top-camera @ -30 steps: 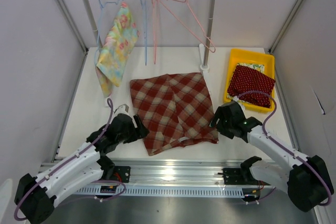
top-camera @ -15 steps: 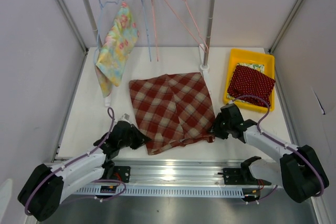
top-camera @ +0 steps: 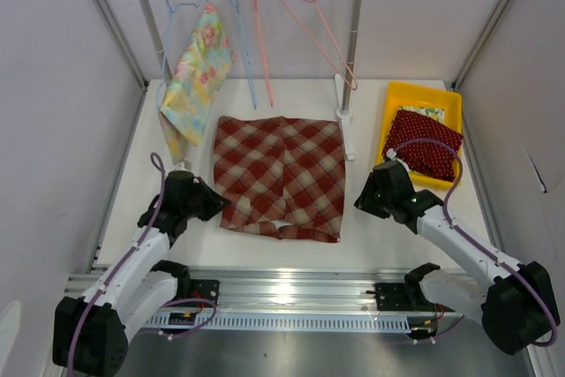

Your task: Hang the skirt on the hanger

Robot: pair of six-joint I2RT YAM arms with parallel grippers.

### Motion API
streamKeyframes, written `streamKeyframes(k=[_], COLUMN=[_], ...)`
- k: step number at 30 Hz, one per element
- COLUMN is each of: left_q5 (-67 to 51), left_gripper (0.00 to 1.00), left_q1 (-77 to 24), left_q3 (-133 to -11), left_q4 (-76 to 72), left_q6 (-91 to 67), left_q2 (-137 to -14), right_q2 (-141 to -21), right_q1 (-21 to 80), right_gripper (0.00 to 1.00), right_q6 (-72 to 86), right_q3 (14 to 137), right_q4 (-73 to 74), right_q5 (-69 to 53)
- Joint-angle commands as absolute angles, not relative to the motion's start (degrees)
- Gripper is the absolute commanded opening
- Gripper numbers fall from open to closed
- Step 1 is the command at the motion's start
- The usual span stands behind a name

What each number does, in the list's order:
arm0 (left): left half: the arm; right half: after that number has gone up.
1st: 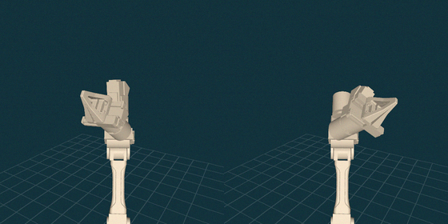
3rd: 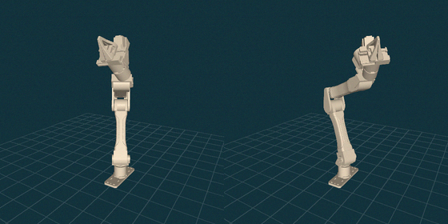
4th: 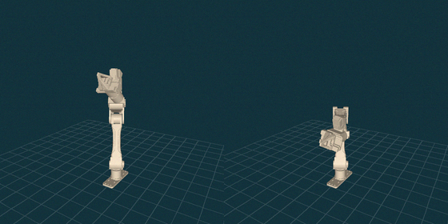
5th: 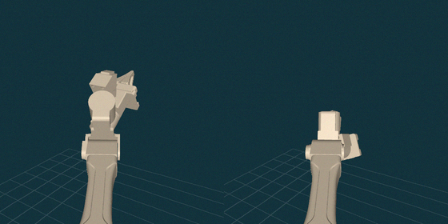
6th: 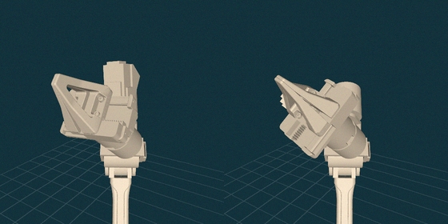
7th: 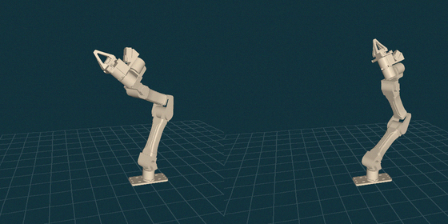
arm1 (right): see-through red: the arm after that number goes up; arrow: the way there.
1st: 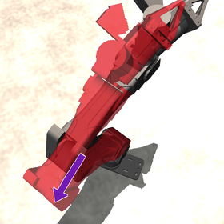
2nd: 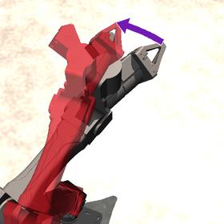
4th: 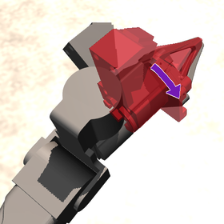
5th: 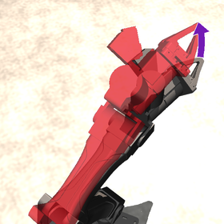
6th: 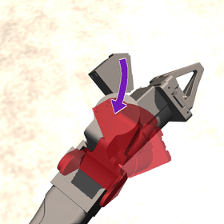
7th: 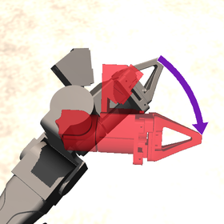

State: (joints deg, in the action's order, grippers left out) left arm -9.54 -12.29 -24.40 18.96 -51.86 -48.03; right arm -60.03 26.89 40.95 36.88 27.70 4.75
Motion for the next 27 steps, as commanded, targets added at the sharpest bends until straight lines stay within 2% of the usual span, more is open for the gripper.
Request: streamKeyframes(k=[1,2,6,10,16,19,23,27], left_q5=[-13.4,-13.5,-12.0,-10.9,-15.3,-14.3,-1.5,9.7], left_gripper=[0.00,0.09,0.51,0.68,0.69,0.68,0.69,0.69], left_q1=[-12.0,-12.0,-12.0,-12.0,-12.9,-17.8,-26.6,-30.1], left_q3=[-21.4,-20.6,-22.6,-30.2,-41.4,-47.9,-65.1,-77.3], left_q4=[21.5,21.6,25.7,31.5,33.7,35.0,35.8,33.5], left_q6=[-49.7,-49.2,-46.6,-42.8,-36.8,-34.5,-31.2,-28.4], left_q2=[-46.3,-45.7,-40.6,-36.5,-36.4,-38.3,-42.9,-50.3], right_q2=[-60.5,-60.6,-62.7,-63.5,-64.7,-65.0,-65.8,-66.2], right_q1=[28.6,28.7,29.2,29.6,29.7,29.8,29.7,29.7], right_gripper=[0.44,0.51,0.58,0.59,0.61,0.62,0.62,0.62], right_q6=[40.8,41.0,41.5,41.0,40.3,40.0,39.3,38.8], right_q3=[32.4,31.6,31.4,33.6,35.9,36.9,39.1,40.3], right_q4=[27.8,26.6,23.9,24.5,25.0,25.1,25.9,26.1], right_q5=[4.9,4.3,2.5,3.1,2.8,2.6,2.7,2.8])
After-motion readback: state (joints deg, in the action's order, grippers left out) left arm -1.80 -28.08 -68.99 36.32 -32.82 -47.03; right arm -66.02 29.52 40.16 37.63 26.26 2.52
